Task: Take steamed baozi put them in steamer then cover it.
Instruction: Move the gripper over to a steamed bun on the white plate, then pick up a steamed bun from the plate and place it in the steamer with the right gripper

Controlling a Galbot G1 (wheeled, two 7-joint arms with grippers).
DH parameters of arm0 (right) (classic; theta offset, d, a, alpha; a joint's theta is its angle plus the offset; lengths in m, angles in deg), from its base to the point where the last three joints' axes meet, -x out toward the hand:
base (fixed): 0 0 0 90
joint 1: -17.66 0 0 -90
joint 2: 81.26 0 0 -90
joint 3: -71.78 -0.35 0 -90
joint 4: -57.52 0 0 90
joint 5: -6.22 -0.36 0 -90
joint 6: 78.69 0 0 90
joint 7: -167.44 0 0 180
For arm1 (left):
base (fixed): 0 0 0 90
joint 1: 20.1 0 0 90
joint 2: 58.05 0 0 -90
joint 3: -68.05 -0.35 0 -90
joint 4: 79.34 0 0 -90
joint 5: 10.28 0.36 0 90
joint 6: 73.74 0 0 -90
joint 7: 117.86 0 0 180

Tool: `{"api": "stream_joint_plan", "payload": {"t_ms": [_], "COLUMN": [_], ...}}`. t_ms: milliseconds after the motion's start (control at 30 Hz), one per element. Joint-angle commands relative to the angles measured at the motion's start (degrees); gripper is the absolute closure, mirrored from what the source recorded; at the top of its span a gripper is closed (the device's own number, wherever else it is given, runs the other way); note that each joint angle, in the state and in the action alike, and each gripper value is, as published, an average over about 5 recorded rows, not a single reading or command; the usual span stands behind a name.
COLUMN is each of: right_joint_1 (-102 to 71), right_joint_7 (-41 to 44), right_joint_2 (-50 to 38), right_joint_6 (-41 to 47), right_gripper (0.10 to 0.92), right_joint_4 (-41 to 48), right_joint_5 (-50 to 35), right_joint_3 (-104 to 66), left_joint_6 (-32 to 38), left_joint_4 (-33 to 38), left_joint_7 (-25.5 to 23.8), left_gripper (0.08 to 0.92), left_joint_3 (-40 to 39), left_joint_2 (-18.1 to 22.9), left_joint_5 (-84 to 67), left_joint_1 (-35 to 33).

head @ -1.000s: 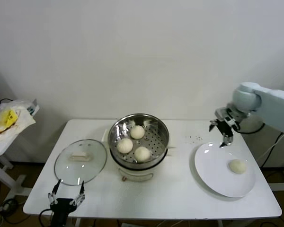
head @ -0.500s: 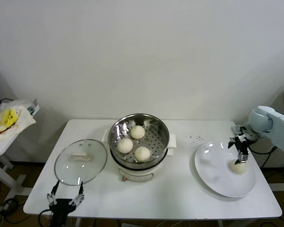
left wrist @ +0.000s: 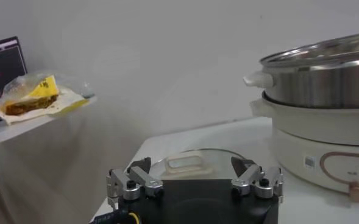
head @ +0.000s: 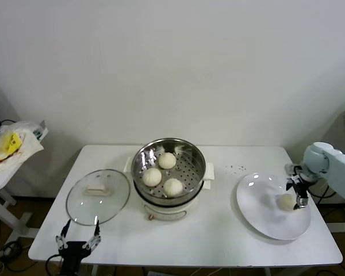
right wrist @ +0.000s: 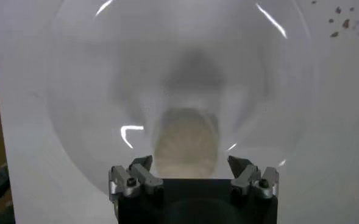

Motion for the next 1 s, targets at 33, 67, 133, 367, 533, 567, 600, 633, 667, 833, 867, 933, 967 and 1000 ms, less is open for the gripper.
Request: {"api": "stream_joint_plan", "payload": {"t_ms": [33, 67, 133, 367, 533, 567, 600, 633, 667, 833, 867, 933, 967, 1000], "right_joint_1": [-3.5, -3.6, -3.6, -3.7, -3.5, -3.3, -3.0, -2.5, -1.9, 6.8, 10.0, 16.1, 19.4, 22.7], "right_joint_7": [-0.2, -0.1, 0.0, 0.2, 0.1, 0.1, 0.1, 0.1, 0.1, -0.2, -0.3, -0.4, -0.5, -0.6], "right_joint_2": [1.6, 1.7, 2.0, 2.2, 2.2, 2.1, 2.0, 1.8, 1.7, 1.1, 1.4, 2.2, 2.9, 3.8], "right_joint_6": [-0.4, -0.4, -0.5, -0.7, -0.7, -0.6, -0.6, -0.6, -0.5, 1.6, 2.3, 3.6, 4.2, 4.8], "right_gripper": [0.203, 0.203, 0.203, 0.258, 0.332, 0.34, 0.345, 0.352, 0.356, 0.367, 0.369, 0.371, 0.371, 0.372], "right_joint_4": [3.1, 3.2, 3.3, 3.4, 3.1, 2.9, 2.7, 2.5, 2.2, 0.1, -0.3, -1.0, -1.3, -1.6], "right_joint_5": [3.2, 3.3, 3.7, 4.1, 3.5, 3.2, 2.9, 2.6, 2.1, -5.8, -8.4, -13.1, -15.6, -18.1], "right_joint_3": [-3.3, -3.3, -3.3, -3.3, -3.7, -3.6, -3.4, -3.1, -2.8, 3.5, 5.9, 10.5, 13.4, 16.1], "left_joint_6": [-0.2, -0.2, -0.2, -0.1, -0.1, 0.0, 0.0, 0.0, 0.1, 0.3, 0.4, 0.5, 0.6, 0.6], "left_joint_4": [-0.2, -0.2, -0.2, -0.2, -0.2, -0.1, -0.1, -0.1, 0.0, -0.1, -0.2, -0.2, -0.1, -0.1], "left_joint_7": [0.3, 0.3, 0.3, 0.3, 0.3, 0.3, 0.3, 0.3, 0.3, 0.2, 0.2, 0.1, 0.0, -0.1], "left_gripper": [0.177, 0.177, 0.177, 0.177, 0.177, 0.177, 0.177, 0.177, 0.177, 0.177, 0.177, 0.177, 0.177, 0.177], "left_joint_3": [0.0, 0.0, 0.0, 0.1, 0.2, 0.1, 0.1, 0.1, 0.1, -0.1, -0.2, -0.4, -0.5, -0.7], "left_joint_2": [0.1, 0.1, 0.1, 0.1, 0.1, 0.1, 0.2, 0.2, 0.2, 0.3, 0.3, 0.4, 0.5, 0.6], "left_joint_5": [0.1, 0.2, 0.2, 0.2, 0.3, 0.3, 0.3, 0.3, 0.3, 0.3, 0.3, 0.3, 0.3, 0.3], "left_joint_1": [0.1, 0.1, 0.1, 0.1, -0.1, -0.1, -0.2, -0.2, -0.3, -0.3, -0.3, -0.3, -0.3, -0.4]}}
